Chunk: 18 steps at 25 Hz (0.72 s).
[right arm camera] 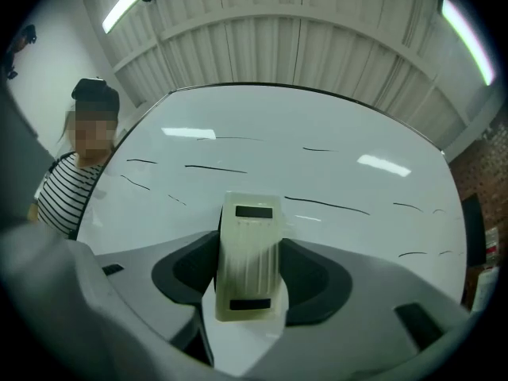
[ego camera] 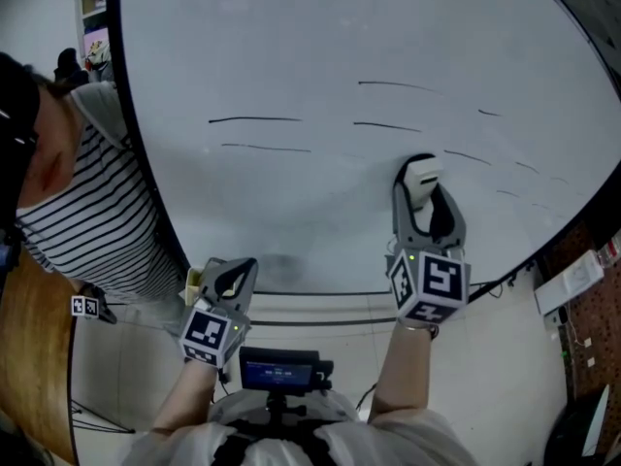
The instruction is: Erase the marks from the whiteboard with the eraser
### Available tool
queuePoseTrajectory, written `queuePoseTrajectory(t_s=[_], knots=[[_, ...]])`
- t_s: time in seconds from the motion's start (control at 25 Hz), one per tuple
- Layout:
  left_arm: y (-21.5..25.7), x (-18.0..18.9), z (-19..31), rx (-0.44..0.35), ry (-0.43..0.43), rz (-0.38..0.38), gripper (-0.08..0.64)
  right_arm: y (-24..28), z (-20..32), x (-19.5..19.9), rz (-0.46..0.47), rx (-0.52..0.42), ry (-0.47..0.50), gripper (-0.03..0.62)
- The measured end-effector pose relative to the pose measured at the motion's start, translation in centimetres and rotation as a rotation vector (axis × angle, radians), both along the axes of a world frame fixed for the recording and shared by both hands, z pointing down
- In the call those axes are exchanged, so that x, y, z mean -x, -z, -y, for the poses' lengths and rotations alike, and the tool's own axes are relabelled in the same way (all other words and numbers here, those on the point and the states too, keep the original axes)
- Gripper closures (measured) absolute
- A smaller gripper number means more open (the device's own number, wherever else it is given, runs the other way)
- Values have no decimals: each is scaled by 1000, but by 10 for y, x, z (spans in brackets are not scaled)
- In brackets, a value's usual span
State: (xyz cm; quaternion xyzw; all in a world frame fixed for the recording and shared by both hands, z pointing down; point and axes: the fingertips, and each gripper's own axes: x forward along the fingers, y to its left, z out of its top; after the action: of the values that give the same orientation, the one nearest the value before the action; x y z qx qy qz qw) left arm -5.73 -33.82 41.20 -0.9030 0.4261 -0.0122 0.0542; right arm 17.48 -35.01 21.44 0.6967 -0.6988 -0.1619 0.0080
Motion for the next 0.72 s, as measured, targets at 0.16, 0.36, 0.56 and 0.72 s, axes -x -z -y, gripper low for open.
queuePoseTrajectory(t_s=[0.16, 0.36, 0.56, 0.72], knots=[[0, -1, -2, -7, 1, 14, 554, -1, -2, -7, 11, 16, -15, 345], [0, 3, -6, -11, 14, 17, 554, 1, -10, 36, -30, 17, 78, 347], [0, 15, -7, 1, 50, 3, 554, 11, -10, 123, -137, -11, 255, 345], [-5, 26, -5, 3, 67, 2, 554, 10, 0, 142, -167, -7, 227, 347]])
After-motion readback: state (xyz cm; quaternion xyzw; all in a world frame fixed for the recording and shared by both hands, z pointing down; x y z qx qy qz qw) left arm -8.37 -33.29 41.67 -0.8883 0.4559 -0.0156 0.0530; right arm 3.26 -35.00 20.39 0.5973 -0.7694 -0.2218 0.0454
